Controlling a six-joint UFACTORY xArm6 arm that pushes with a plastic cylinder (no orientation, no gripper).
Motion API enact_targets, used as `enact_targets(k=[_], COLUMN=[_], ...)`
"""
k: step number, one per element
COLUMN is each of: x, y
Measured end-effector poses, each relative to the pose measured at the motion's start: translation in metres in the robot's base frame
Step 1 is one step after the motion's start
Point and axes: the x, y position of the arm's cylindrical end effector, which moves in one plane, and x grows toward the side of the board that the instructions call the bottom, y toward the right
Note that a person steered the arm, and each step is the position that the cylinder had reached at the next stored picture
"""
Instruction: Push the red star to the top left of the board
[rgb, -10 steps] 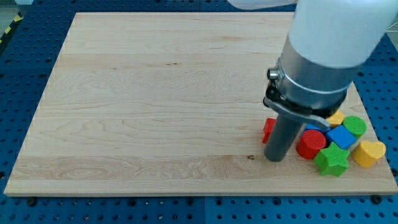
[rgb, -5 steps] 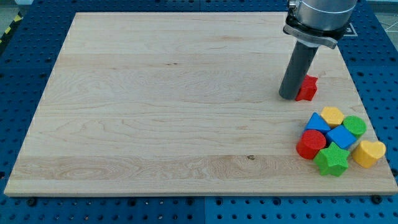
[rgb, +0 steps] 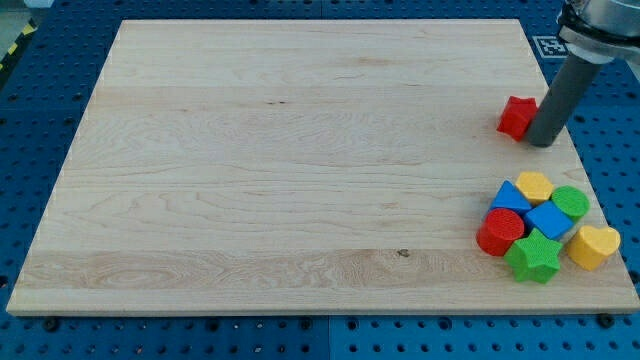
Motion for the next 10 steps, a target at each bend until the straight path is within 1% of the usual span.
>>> enact_targets(k=[1,3,4,8,9,10], x=[-0.013,-0.018,-0.034,-0.126,-0.143,-0.151], y=[-0.011,-0.034,-0.035,-0.035,-0.035,-0.028])
